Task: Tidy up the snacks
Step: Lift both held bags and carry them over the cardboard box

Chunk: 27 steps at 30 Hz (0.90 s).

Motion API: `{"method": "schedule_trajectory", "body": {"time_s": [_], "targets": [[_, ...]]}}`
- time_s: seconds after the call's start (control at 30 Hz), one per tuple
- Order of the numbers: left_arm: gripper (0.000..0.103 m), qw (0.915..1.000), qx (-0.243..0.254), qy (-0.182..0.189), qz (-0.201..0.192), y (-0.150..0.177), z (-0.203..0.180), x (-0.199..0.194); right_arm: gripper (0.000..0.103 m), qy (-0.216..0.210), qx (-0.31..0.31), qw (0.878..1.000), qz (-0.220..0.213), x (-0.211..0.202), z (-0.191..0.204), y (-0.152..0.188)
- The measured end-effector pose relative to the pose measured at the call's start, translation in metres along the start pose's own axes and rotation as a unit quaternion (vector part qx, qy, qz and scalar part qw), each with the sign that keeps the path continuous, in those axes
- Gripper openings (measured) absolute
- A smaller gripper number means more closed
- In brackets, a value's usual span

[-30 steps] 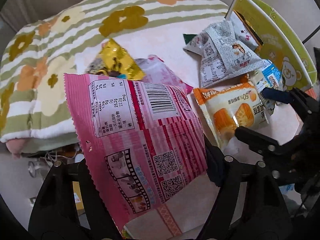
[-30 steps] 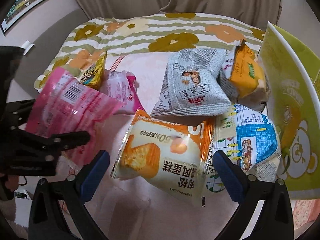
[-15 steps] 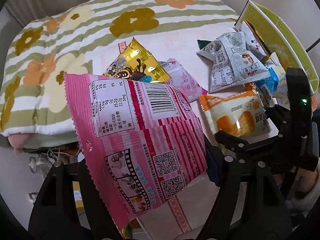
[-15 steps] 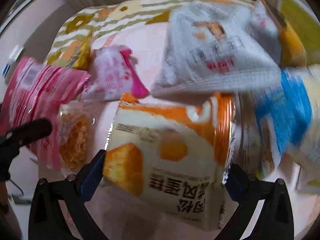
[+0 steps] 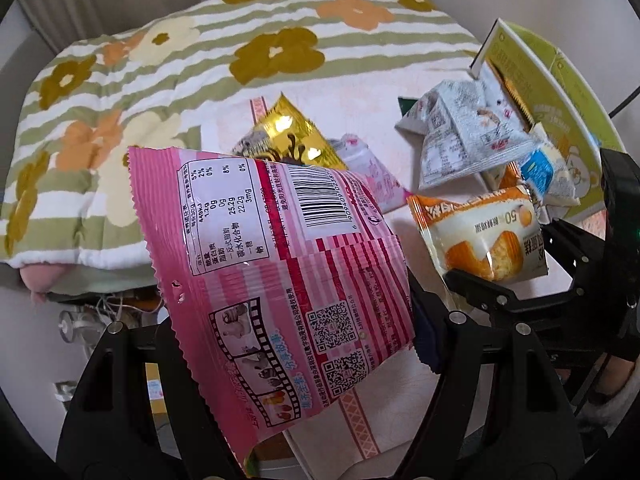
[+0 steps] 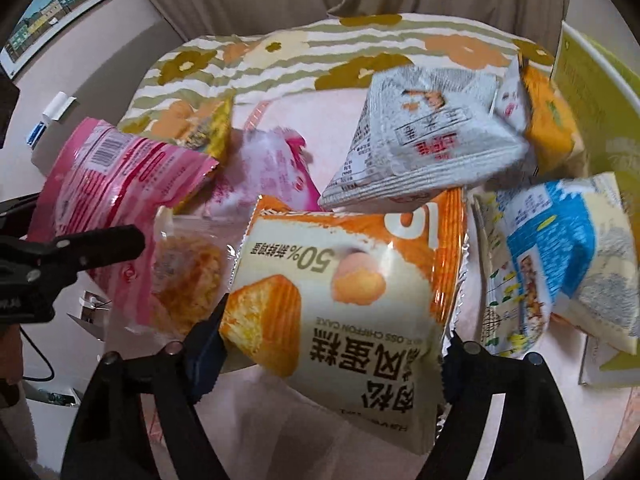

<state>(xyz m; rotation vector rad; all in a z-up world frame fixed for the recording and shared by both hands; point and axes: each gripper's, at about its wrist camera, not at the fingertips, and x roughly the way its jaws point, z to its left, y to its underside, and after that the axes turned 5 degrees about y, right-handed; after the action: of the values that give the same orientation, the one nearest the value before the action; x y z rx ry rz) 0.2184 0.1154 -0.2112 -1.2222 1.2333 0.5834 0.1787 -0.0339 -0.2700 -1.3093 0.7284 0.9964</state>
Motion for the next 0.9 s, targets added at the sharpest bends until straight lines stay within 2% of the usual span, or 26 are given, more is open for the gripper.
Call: {"method": "schedule_trajectory", "body": {"time_s": [0.23, 0.47, 0.7, 0.9], "targets": [[0.072, 0.9994, -0.001, 0.006, -0.035, -0.014, -0.016, -0.032, 0.079, -0.012, 0.014, 0.999, -0.036, -0.049, -0.009, 0.0], [0.072, 0.9962, 0.024, 0.019, -0.081, -0.048, -0.056, -0.059, 0.079, 0.005, 0.019, 0.995, -0.095, -0.115, -0.037, -0.018], [0.072, 0.9916, 0.03, 0.041, -0.119, -0.095, -0.118, -0.071, 0.079, 0.014, 0.029, 0.991, -0.133, -0.167, -0.104, -0.034], [0.072, 0.9878, 0.038, 0.068, -0.135, -0.141, -0.195, -0.065, 0.079, 0.037, 0.027, 0.988, -0.148, -0.199, -0.176, -0.047]]}}
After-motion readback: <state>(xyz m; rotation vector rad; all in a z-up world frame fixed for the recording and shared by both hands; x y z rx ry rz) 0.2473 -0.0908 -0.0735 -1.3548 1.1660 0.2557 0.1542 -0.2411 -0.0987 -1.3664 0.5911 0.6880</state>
